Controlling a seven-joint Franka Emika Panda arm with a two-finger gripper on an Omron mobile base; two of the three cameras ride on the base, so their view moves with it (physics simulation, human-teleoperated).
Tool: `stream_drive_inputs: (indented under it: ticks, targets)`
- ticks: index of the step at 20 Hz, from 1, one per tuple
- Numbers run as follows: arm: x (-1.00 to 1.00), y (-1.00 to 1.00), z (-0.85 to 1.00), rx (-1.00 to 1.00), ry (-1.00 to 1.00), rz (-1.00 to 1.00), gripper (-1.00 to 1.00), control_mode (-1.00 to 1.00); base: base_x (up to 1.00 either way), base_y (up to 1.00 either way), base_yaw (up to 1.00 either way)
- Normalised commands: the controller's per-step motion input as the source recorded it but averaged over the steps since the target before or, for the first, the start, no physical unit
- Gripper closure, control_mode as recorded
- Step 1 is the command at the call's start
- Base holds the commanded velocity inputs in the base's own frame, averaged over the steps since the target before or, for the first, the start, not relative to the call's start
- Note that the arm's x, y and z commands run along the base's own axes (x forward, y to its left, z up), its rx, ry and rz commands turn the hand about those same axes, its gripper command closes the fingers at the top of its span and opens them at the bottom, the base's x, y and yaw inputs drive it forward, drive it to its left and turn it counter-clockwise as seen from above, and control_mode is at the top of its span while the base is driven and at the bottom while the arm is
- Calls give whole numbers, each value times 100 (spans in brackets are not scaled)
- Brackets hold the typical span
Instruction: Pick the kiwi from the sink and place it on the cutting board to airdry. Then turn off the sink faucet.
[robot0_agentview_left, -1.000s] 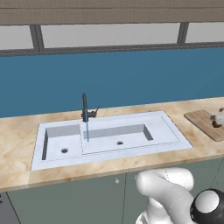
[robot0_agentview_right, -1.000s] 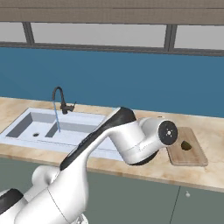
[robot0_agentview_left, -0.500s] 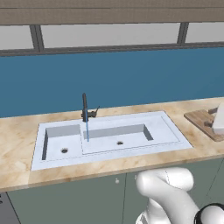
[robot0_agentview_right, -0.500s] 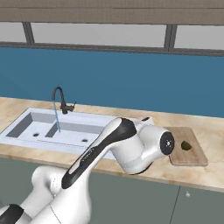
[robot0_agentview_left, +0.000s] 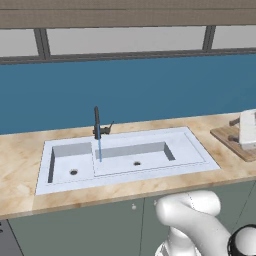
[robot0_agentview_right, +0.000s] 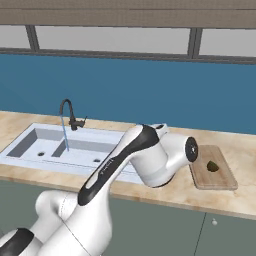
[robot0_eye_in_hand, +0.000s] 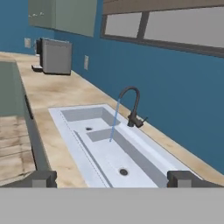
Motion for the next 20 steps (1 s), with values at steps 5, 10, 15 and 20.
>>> stream_drive_inputs:
  ticks: [5,10,15,20]
  targets:
    - [1,46,5,0,0,-4,-100,-100,0,0,0]
    - [2,51,0,0,0,-13,-100,-100,0,0,0]
    - [0,55,0,0,0,-22,-100,-100,0,0,0]
    - [0,28,-1,7,14,-10,-100,-100,0,0,0]
